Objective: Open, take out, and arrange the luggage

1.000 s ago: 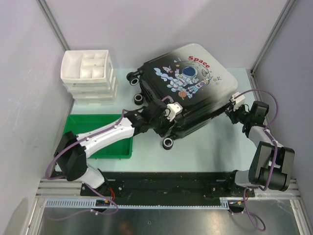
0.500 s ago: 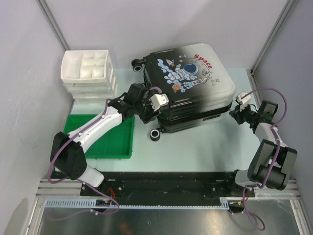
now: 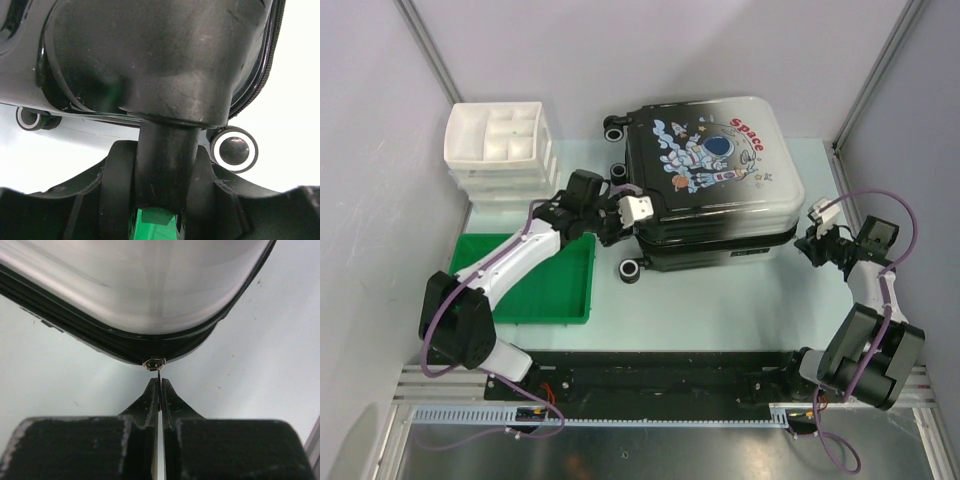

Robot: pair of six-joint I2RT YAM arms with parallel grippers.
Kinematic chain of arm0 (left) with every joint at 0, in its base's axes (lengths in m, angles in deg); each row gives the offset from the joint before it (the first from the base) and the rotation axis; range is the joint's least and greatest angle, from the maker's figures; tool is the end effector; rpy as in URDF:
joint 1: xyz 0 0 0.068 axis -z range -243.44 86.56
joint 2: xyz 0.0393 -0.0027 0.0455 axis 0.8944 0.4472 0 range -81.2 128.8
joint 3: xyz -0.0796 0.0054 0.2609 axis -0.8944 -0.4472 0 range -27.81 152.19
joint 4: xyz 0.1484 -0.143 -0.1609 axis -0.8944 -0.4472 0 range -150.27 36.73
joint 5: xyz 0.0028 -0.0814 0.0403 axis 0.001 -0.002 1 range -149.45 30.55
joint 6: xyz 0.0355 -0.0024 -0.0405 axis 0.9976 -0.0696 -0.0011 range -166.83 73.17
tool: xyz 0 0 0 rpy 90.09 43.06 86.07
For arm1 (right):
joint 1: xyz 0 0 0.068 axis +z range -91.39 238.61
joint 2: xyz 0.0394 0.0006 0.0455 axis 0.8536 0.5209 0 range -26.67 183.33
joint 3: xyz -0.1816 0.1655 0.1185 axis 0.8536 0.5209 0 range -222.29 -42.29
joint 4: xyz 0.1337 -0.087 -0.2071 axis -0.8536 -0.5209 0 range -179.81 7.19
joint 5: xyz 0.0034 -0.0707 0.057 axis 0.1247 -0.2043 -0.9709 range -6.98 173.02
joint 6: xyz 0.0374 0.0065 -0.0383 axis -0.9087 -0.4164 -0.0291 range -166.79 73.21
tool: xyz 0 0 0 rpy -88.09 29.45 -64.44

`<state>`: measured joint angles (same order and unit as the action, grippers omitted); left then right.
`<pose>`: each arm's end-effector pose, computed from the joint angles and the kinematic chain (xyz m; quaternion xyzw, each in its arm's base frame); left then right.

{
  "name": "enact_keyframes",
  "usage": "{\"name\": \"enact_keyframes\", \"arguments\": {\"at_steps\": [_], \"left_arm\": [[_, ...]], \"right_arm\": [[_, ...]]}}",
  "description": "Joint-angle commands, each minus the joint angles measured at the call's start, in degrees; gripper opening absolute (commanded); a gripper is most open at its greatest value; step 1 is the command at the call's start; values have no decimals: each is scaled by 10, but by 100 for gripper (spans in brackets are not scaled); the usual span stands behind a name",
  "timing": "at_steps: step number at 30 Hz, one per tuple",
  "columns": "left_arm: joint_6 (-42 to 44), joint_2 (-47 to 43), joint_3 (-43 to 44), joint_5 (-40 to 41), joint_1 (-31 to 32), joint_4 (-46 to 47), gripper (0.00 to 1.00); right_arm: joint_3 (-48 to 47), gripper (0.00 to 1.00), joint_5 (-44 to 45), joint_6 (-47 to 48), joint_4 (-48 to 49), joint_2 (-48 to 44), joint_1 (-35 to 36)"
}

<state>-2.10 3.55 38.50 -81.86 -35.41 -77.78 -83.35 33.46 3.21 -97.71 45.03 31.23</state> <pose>0.2809 -0.1649 0.2830 0.5959 0.6781 -0.1195 0.4132 0.2313 -0.0893 0.2216 -0.3203 0.7930 0.0882 0.5106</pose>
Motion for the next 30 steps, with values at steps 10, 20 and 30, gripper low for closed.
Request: {"name": "enact_keyframes", "arguments": {"at_steps": [10, 20, 30], "left_arm": [[39, -15, -17, 29, -92, 67, 0], [69, 25, -9, 42, -98, 77, 0], [60, 76, 51, 50, -112, 79, 0]], "right_arm": [[-149, 0, -2, -3, 57, 119, -81], [-236, 0, -33, -90, 183, 264, -20], [-303, 0, -34, -168, 183, 363, 22]]}}
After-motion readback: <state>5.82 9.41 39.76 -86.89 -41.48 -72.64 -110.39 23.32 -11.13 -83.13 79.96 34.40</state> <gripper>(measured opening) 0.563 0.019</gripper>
